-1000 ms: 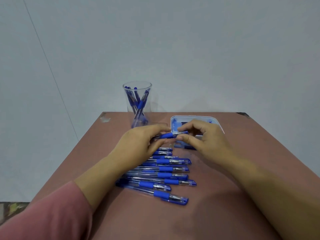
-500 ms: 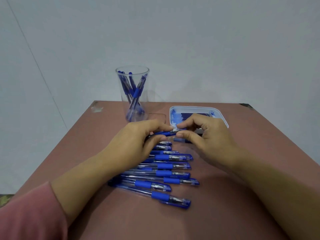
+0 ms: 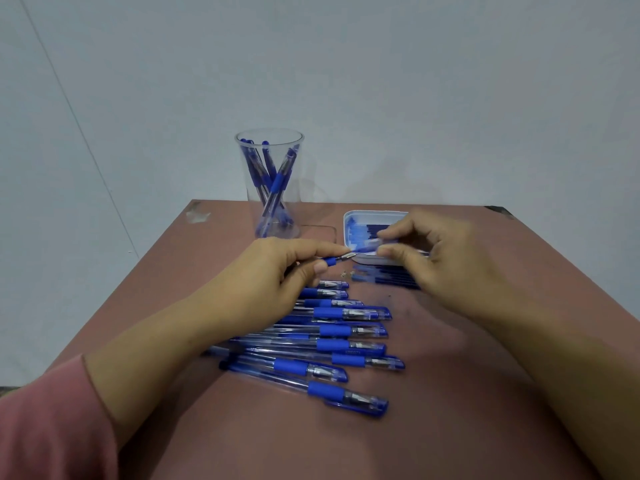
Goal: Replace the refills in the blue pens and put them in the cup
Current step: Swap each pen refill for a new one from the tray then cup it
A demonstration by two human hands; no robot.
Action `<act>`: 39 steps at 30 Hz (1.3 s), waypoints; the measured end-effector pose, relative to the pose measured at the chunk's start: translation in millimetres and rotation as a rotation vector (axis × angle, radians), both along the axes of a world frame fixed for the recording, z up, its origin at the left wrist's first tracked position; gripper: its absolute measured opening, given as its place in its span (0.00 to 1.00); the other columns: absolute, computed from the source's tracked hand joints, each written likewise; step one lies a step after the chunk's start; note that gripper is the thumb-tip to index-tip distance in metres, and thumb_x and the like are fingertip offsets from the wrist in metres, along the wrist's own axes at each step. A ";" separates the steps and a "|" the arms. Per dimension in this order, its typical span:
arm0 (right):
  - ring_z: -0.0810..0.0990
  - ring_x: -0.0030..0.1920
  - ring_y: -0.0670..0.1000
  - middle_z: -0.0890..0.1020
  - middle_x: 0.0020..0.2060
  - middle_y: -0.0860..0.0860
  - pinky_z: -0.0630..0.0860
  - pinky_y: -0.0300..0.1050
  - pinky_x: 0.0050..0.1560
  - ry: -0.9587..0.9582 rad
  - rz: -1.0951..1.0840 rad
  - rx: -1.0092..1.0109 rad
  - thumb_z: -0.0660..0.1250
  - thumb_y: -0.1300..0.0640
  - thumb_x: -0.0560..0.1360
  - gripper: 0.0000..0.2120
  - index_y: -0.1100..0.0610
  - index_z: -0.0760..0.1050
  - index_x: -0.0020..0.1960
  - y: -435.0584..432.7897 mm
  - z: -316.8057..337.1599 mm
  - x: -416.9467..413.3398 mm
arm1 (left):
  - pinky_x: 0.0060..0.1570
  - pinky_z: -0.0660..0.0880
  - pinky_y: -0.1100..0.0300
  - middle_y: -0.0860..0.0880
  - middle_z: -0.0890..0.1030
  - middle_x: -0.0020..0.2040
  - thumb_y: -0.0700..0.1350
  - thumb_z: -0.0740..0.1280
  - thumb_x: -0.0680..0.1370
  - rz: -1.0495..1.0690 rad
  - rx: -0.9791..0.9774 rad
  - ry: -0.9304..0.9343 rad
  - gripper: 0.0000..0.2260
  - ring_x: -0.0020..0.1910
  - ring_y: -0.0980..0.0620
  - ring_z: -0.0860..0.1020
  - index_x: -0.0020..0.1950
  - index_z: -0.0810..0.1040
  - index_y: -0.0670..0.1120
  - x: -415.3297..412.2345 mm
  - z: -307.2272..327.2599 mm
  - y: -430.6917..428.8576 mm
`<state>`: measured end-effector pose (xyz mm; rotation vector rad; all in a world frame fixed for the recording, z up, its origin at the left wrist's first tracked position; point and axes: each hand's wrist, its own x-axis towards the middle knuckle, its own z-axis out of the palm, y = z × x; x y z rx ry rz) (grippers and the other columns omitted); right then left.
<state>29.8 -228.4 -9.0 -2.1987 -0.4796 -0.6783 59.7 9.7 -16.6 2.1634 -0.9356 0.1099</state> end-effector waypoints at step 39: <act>0.80 0.41 0.40 0.82 0.39 0.41 0.73 0.29 0.43 0.118 0.078 -0.102 0.73 0.56 0.72 0.04 0.49 0.82 0.46 21.9 -10.1 -11.2 | 0.40 0.79 0.60 0.60 0.84 0.44 0.58 0.65 0.74 0.009 0.033 -0.286 0.15 0.40 0.63 0.81 0.58 0.82 0.58 0.6 -1.5 0.8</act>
